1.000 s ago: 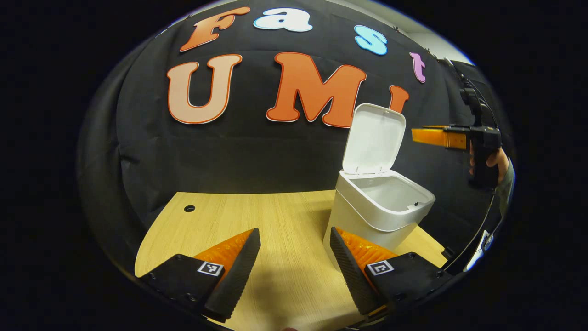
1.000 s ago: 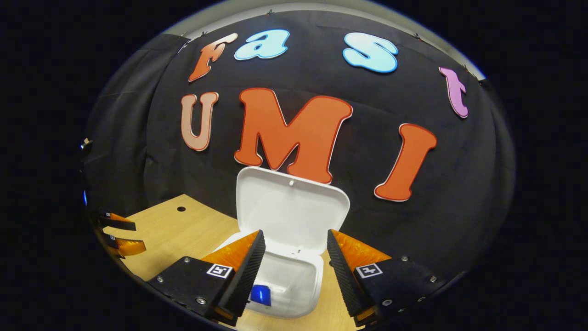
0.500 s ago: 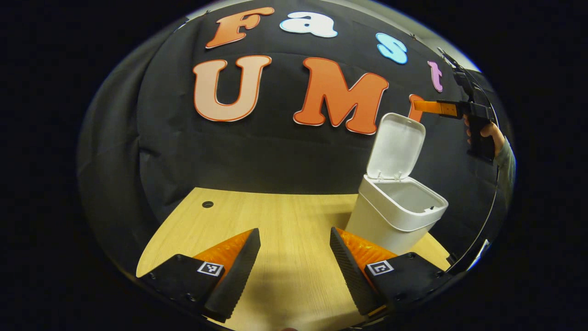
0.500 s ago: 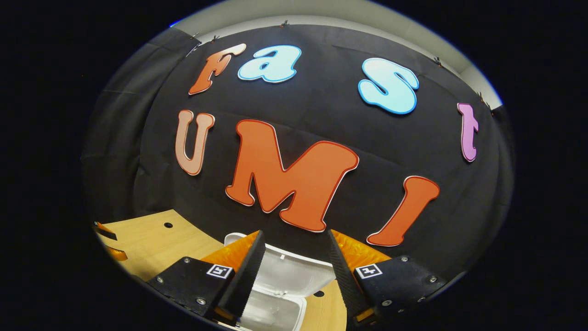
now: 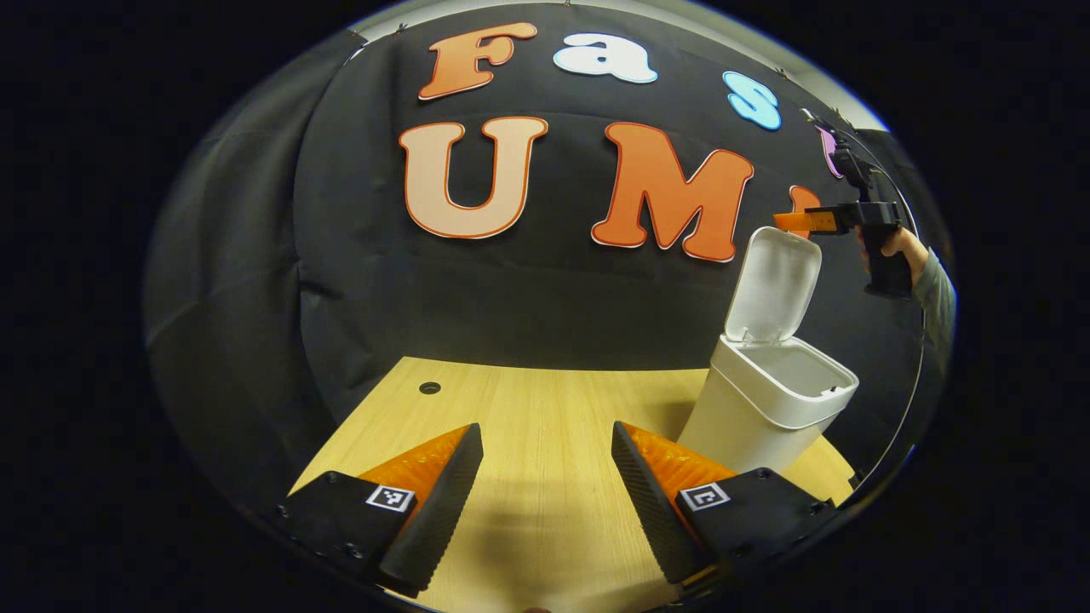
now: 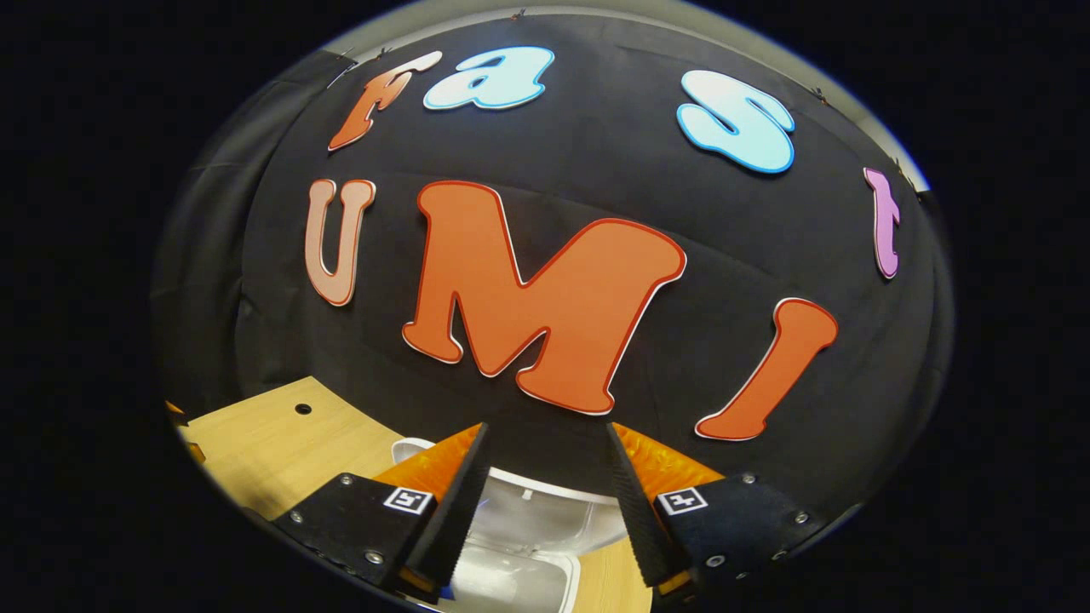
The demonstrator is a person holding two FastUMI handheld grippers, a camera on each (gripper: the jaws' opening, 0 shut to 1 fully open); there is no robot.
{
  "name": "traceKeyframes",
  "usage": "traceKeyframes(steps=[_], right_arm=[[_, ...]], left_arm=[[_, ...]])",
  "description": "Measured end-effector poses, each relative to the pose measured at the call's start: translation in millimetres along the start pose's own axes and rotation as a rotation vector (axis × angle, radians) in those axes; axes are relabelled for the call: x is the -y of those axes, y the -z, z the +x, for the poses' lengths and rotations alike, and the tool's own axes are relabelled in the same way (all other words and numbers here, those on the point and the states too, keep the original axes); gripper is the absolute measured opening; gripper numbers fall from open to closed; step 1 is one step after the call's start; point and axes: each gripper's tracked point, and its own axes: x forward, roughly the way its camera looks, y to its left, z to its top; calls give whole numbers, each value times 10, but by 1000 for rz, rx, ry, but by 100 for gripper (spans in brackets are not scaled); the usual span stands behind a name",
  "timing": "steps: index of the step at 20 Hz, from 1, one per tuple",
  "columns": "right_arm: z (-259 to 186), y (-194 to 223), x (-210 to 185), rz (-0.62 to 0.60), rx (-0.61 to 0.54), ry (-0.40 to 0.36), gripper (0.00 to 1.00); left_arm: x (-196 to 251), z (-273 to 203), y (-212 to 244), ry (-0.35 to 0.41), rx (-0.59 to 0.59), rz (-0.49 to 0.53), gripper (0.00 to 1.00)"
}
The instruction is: Press the lid of the desktop garbage bin to open it, pick up the crumpled paper on the desktop and throw it into the bin, then pick up the pop can on the desktop and drop it into the bin, and finally close the garbage bin lid.
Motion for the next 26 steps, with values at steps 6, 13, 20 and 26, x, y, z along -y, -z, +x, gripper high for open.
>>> traceKeyframes(steps=[6, 13, 20, 26], right_arm=[[-105, 67, -36, 23, -19, -15, 75], [-488, 331, -195, 79, -94, -80, 75], [-863, 884, -379, 77, -233, -101, 75], [-1094, 1156, -460, 126, -289, -111, 75]], left_arm=[[-153, -39, -123, -8, 16, 88, 97], [-242, -55, -388, -27, 79, 110, 97], [-102, -28, -462, -33, 107, 114, 97], [50, -34, -615, -87, 193, 93, 97]])
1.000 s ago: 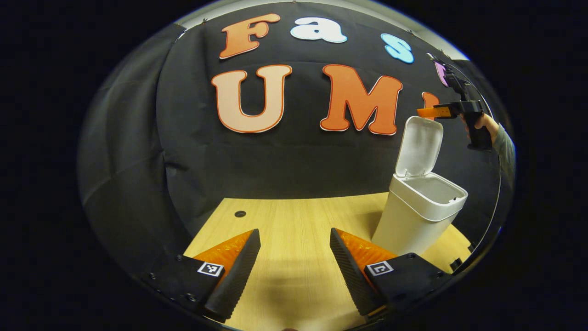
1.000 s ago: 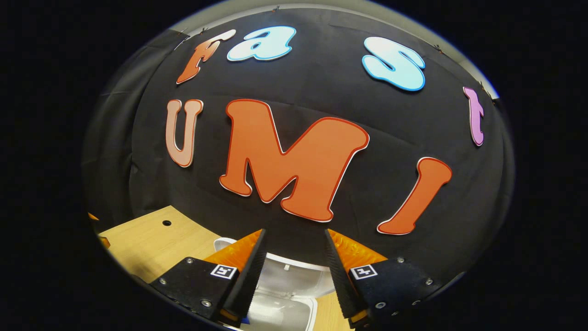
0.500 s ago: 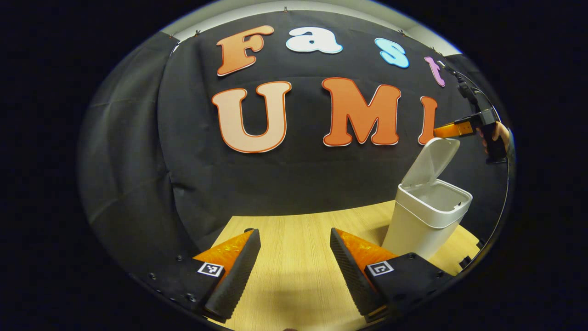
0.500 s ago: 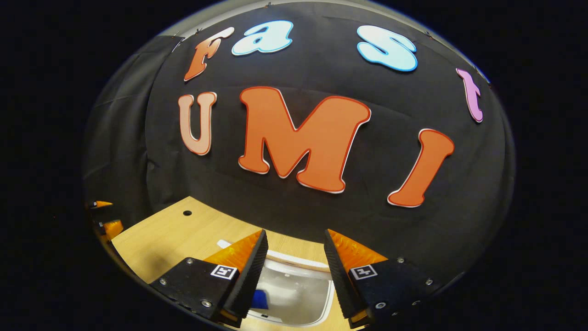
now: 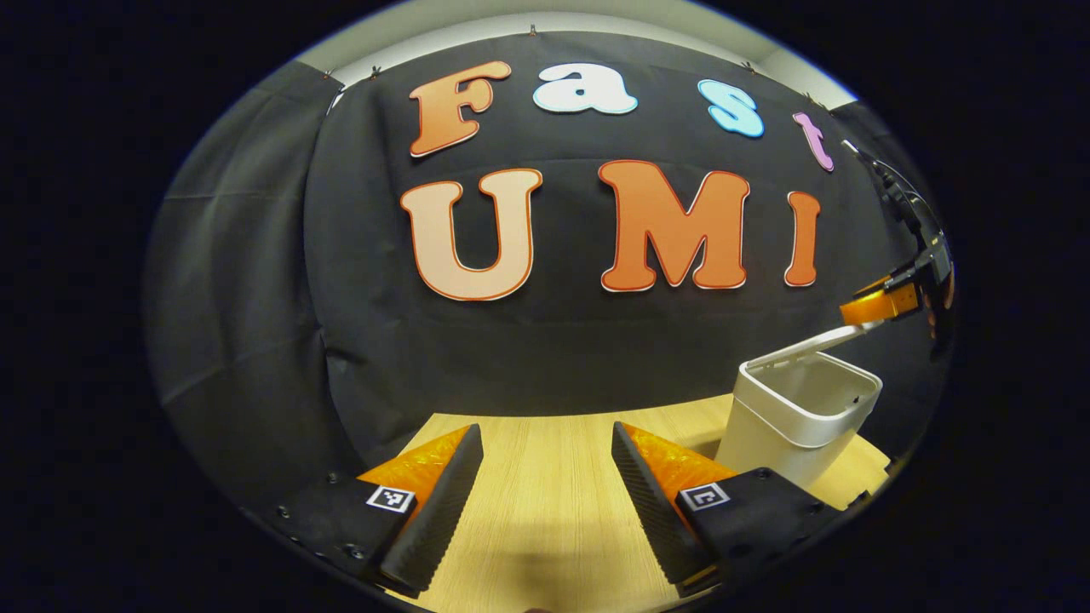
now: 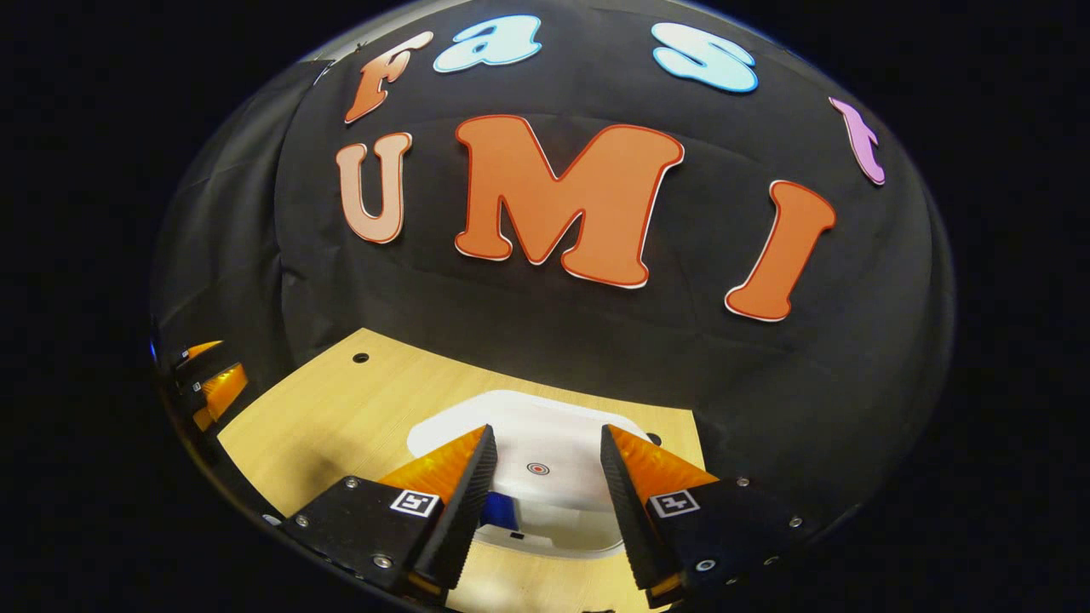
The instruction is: Press the lid of the desktop garbage bin to open it, pick up the crumpled paper on the desktop and throw it into the bin, then pick up the pop can on the desktop and drop it into the bin, and finally close the garbage bin lid.
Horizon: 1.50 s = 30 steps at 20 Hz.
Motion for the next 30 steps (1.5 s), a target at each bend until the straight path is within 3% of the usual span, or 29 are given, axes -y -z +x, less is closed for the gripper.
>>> traceKeyframes(steps=[5, 10, 19, 23, 26, 27, 30], right_arm=[[-4, 305, -65, 75, -77, -11, 75], [-35, 561, -142, 132, -180, -35, 68], [58, 879, -238, 123, -328, -46, 55], [68, 868, -266, 98, -344, -61, 51], [71, 882, -305, 88, -356, -72, 54], [70, 884, -306, 84, -354, -76, 50], [74, 891, -307, 92, -344, -71, 54]], left_arm=[[-65, 15, -120, -27, 27, -20, 97], [-120, -13, -82, -40, 22, 6, 97], [-120, -46, 0, -47, 15, 16, 99], [-117, -49, 71, -42, -2, 19, 97], [-125, -32, 97, -42, -10, 13, 97], [-123, -28, 114, -42, -14, 8, 97], [-167, -8, 176, -54, -32, 9, 97]])
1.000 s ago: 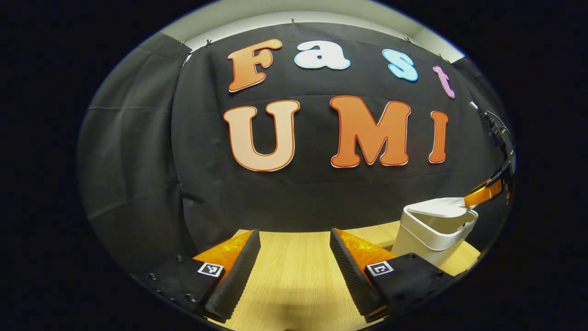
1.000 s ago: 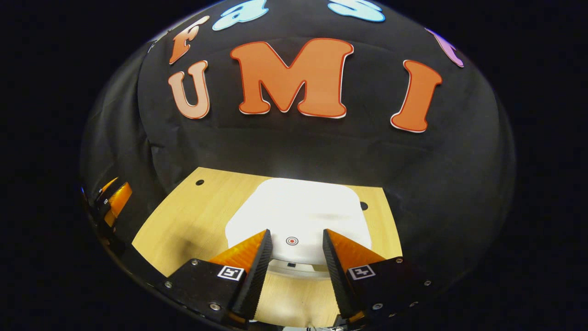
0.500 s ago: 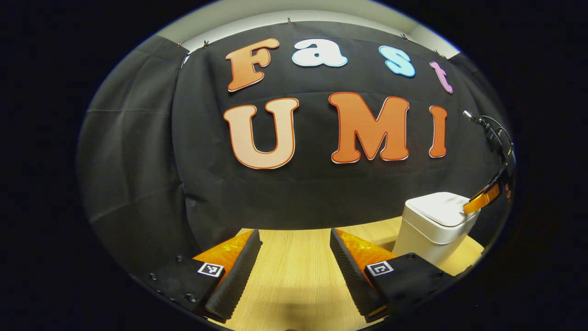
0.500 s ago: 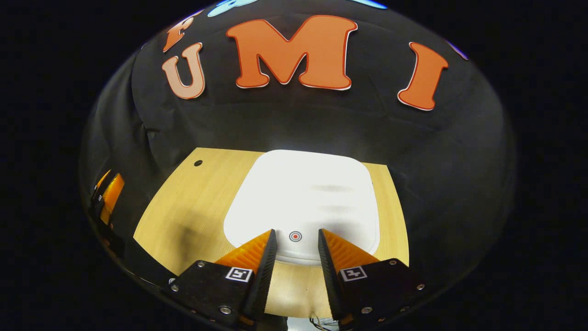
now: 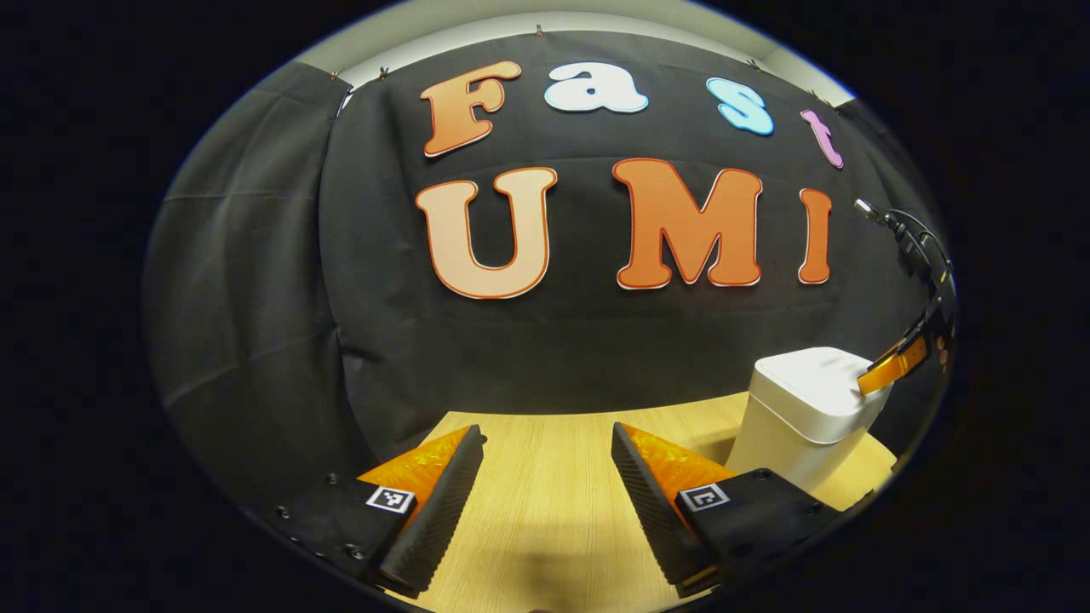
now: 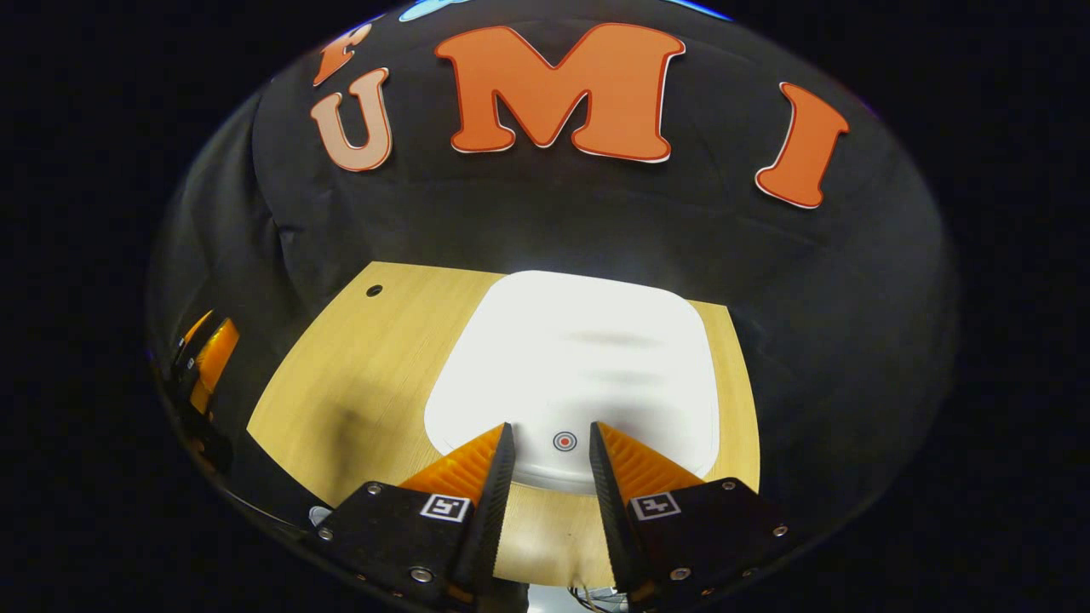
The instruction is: Press the lid of the desktop garbage bin to open it, pick up the crumpled paper on the desktop and throw it into the bin, then pick up the pop can on the desktop and drop it into the bin, and finally close the garbage bin lid.
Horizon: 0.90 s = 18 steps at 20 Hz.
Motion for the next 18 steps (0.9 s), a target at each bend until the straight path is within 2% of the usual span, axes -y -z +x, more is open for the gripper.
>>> traceKeyframes(steps=[8, 10, 13, 18], right_arm=[[10, 38, -5, 46, 25, 20, 54], [12, -2, -13, 7, 71, 17, 54], [0, -29, -36, 11, 137, 18, 55], [-71, -204, -118, -38, 278, 36, 66]], left_arm=[[65, 97, -61, 19, 3, 4, 97], [105, 110, -123, 28, 14, 3, 95], [165, 124, -242, 45, 30, -1, 97], [227, 124, -489, 58, 75, -3, 97]])
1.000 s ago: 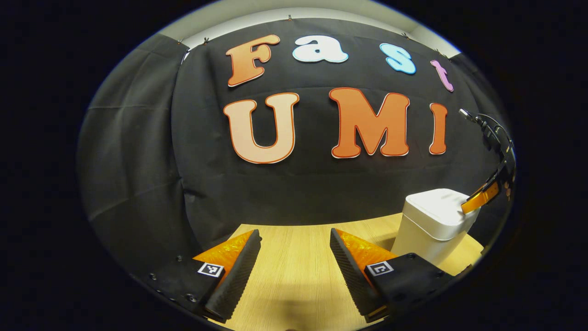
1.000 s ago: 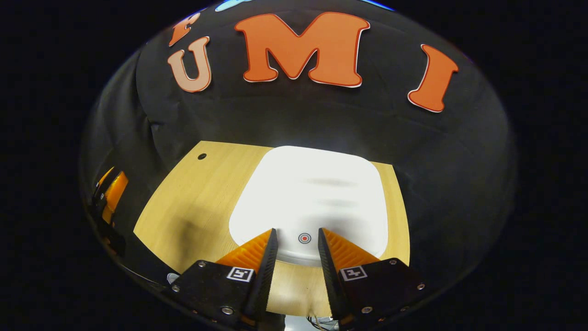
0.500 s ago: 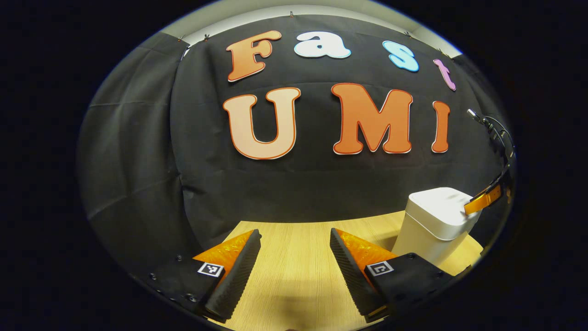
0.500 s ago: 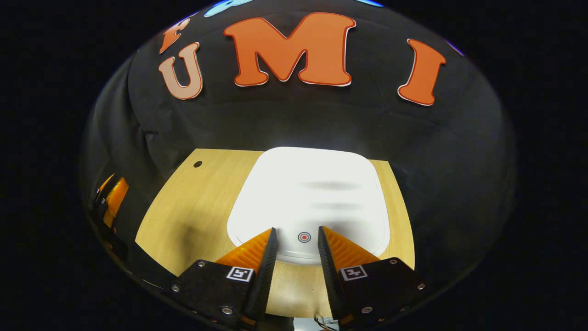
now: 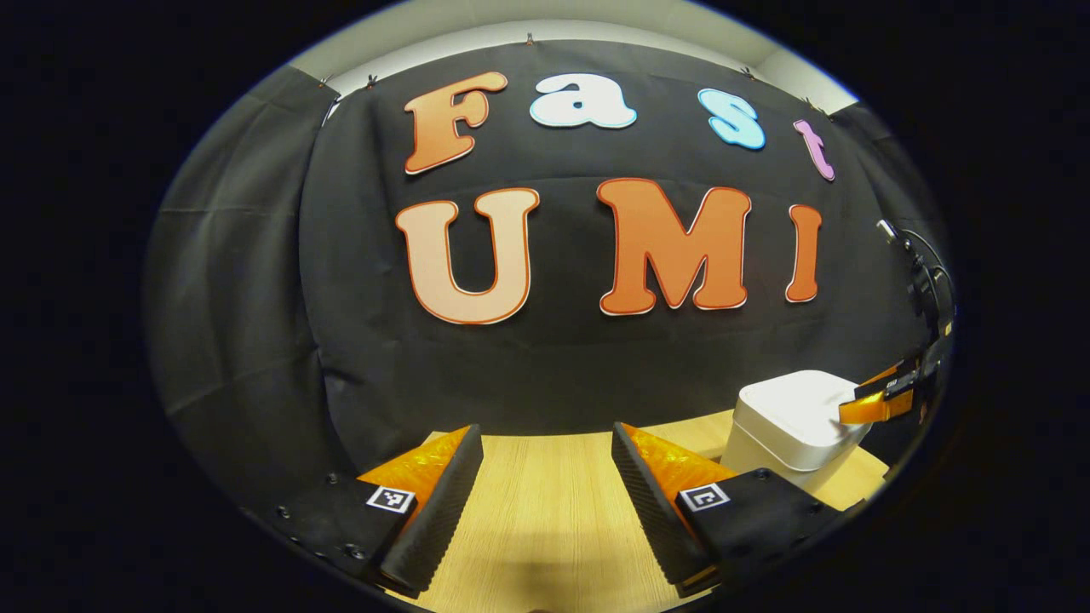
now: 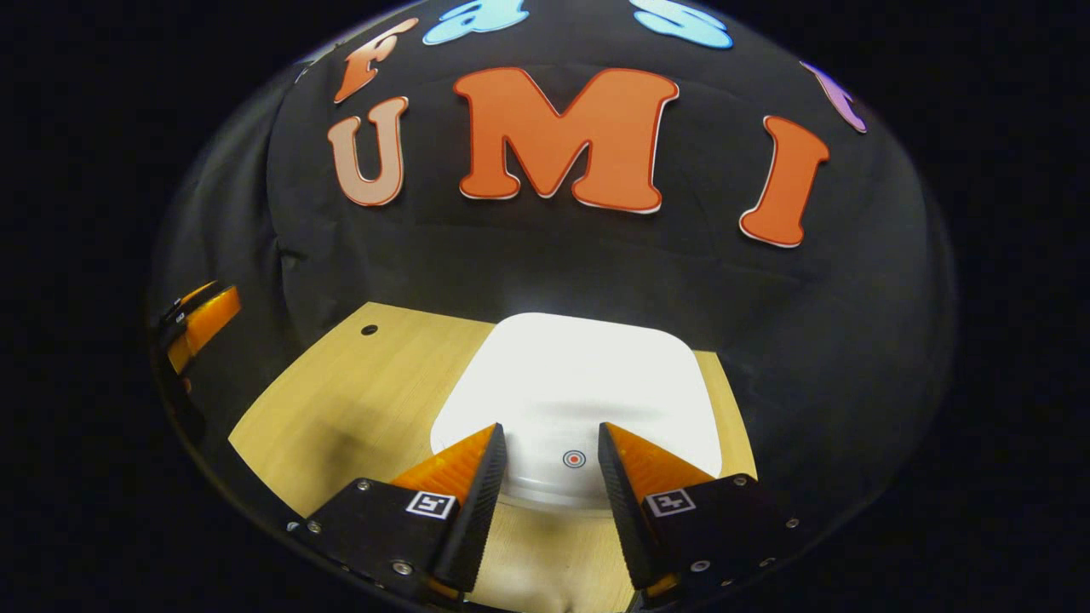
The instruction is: Press the lid of the desktop garbage bin to open it, pick up the crumpled paper on the desktop and throw it into the bin, then pick up the pop can on the desktop and drop it into the bin, and finally close the garbage bin lid.
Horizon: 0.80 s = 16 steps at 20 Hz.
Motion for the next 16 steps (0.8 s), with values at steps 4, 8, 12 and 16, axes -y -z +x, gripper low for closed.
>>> traceKeyframes(steps=[4, 8, 12, 16], right_arm=[[-66, -268, -120, -17, 158, -6, 70], [-107, -466, -110, -4, 269, 13, 76], [-155, -486, -105, 56, 307, 1, 82], [-178, -466, -141, 132, 321, -31, 86]], left_arm=[[70, 18, -86, 11, 16, -13, 97], [100, 7, -197, 13, 46, -7, 97], [110, -15, -288, 9, 74, -3, 97], [117, -34, -385, 22, 116, -27, 97]])
